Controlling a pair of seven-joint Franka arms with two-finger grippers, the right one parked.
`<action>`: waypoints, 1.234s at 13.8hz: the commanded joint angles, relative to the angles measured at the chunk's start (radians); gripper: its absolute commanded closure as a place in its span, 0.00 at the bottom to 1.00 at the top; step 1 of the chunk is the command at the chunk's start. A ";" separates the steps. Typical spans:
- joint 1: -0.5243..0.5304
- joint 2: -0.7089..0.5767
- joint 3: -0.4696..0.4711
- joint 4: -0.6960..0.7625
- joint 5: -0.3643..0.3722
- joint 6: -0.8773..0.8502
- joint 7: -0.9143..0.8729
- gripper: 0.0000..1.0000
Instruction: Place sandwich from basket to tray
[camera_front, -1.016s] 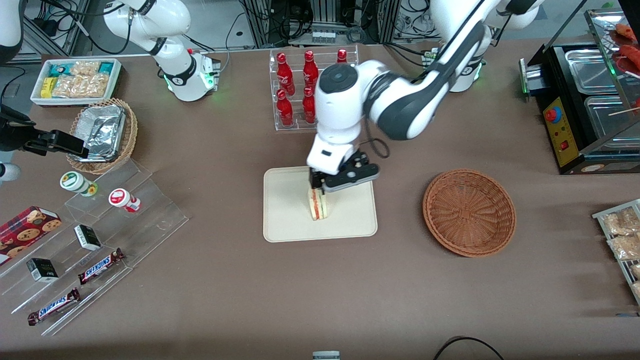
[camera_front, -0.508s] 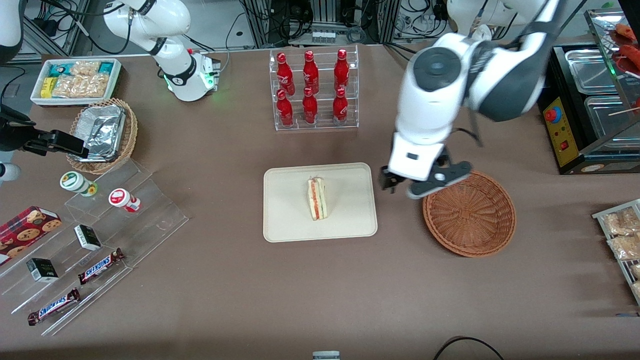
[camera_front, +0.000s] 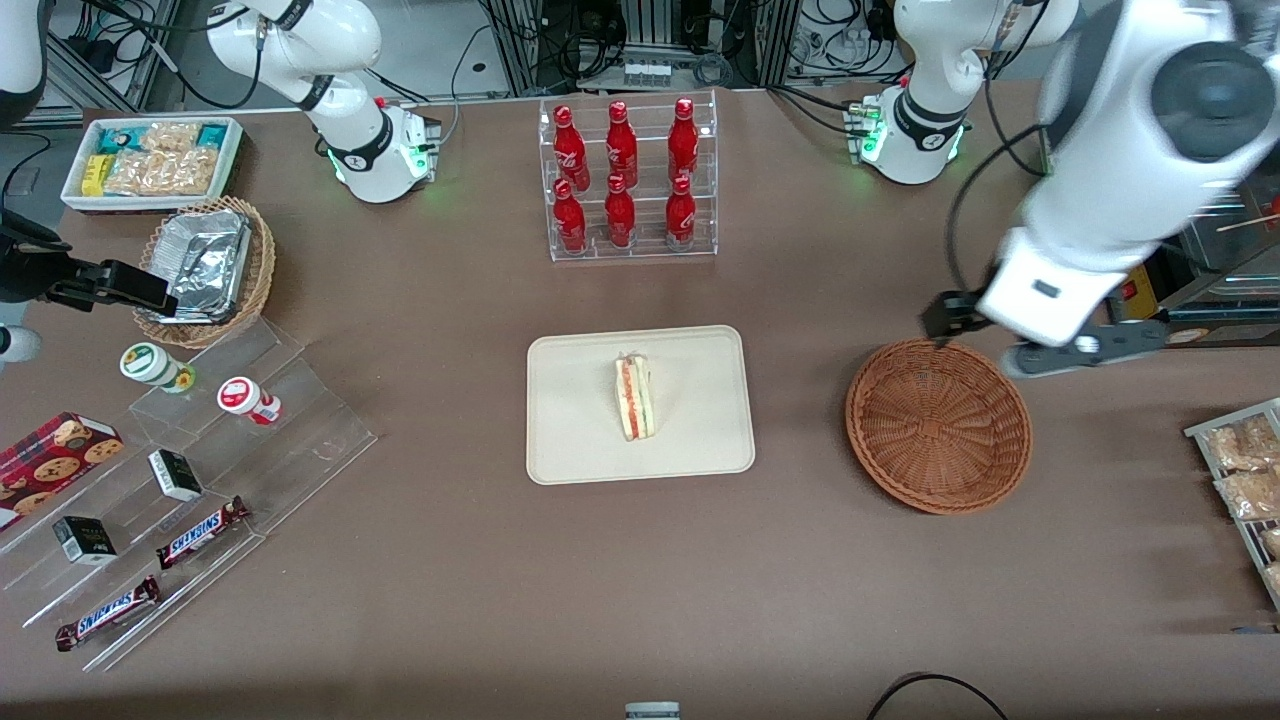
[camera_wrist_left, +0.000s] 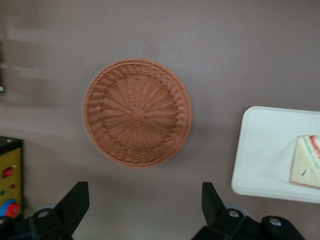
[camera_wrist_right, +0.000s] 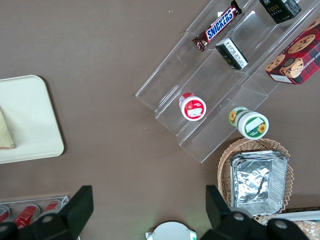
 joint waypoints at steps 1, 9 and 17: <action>0.000 -0.058 0.108 -0.035 -0.036 -0.022 0.160 0.01; 0.046 -0.157 0.135 -0.076 -0.085 -0.042 0.293 0.01; 0.048 -0.142 0.133 -0.064 -0.070 -0.022 0.278 0.01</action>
